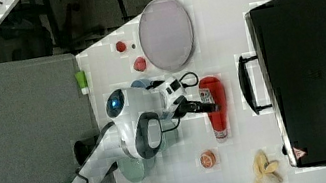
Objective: Pick ketchup from plate and place it on table.
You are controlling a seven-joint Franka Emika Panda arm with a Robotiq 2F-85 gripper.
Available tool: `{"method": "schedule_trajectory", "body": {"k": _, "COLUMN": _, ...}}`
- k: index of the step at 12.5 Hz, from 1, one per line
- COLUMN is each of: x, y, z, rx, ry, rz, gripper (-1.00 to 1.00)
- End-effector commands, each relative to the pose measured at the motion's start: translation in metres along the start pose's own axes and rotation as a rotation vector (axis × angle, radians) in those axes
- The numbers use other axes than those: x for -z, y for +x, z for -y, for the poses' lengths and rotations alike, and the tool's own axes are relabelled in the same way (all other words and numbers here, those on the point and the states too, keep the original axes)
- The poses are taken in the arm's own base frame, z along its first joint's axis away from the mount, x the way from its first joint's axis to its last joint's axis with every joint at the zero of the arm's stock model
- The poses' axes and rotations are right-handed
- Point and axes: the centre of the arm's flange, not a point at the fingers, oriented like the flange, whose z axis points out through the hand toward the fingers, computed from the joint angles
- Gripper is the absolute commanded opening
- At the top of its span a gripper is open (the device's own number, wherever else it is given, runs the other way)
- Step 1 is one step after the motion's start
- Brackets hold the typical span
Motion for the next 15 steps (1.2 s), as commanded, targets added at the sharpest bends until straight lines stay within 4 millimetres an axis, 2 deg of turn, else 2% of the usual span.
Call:
{"method": "schedule_trajectory", "body": {"k": 1, "x": 0.063, "y": 0.013, "z": 0.007, "rx": -0.048, "ry": 0.023, "rz": -0.107, "gripper": 1.00}}
{"method": "schedule_trajectory", "body": {"k": 3, "x": 0.127, "y": 0.010, "z": 0.015, "rx": -0.104, "ry": 0.036, "rz": -0.165, "gripper": 1.00}}
{"method": "schedule_trajectory", "body": {"k": 5, "x": 0.206, "y": -0.001, "z": 0.023, "rx": -0.243, "ry": 0.061, "rz": -0.222, "gripper": 1.00}}
{"method": "schedule_trajectory", "body": {"k": 7, "x": 0.285, "y": -0.019, "z": 0.029, "rx": -0.341, "ry": 0.085, "rz": -0.277, "gripper": 1.00}}
{"method": "schedule_trajectory", "body": {"k": 8, "x": 0.316, "y": -0.030, "z": 0.029, "rx": -0.403, "ry": 0.091, "rz": -0.279, "gripper": 1.00}}
{"method": "schedule_trajectory", "body": {"k": 9, "x": 0.339, "y": -0.042, "z": 0.028, "rx": -0.482, "ry": 0.090, "rz": -0.256, "gripper": 1.00}}
{"method": "schedule_trajectory", "body": {"k": 11, "x": 0.369, "y": -0.064, "z": 0.025, "rx": -0.618, "ry": 0.075, "rz": -0.199, "gripper": 1.00}}
{"method": "schedule_trajectory", "body": {"k": 13, "x": 0.389, "y": -0.074, "z": 0.026, "rx": -0.622, "ry": 0.074, "rz": -0.201, "gripper": 1.00}}
{"method": "schedule_trajectory", "body": {"k": 15, "x": 0.396, "y": -0.075, "z": 0.026, "rx": -0.620, "ry": 0.082, "rz": -0.218, "gripper": 1.00}}
